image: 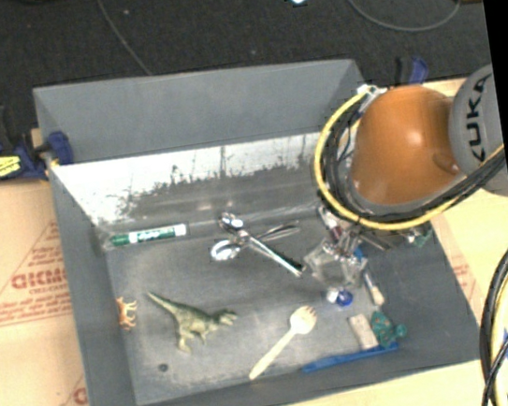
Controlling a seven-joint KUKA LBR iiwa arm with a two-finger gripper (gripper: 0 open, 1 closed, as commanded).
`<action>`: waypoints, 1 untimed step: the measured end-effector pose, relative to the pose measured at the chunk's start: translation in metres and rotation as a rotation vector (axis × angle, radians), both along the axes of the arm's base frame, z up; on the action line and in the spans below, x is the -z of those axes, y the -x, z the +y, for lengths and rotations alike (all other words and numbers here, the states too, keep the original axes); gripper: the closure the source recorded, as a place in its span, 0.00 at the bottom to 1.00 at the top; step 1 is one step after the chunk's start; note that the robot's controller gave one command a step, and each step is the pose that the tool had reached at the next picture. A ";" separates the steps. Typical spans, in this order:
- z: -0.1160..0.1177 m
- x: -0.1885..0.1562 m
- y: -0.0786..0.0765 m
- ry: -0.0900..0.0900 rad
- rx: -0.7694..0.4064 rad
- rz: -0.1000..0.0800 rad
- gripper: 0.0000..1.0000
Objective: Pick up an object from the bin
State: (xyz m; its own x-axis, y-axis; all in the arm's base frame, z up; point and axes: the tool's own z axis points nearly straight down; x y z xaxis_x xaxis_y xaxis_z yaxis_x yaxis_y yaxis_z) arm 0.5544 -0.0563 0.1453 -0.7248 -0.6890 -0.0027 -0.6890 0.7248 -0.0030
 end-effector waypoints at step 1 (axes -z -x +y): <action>0.000 -0.024 0.001 -0.001 0.002 0.005 1.00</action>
Offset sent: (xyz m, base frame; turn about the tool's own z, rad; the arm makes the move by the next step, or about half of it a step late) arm -0.0008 -0.0001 0.0407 0.0014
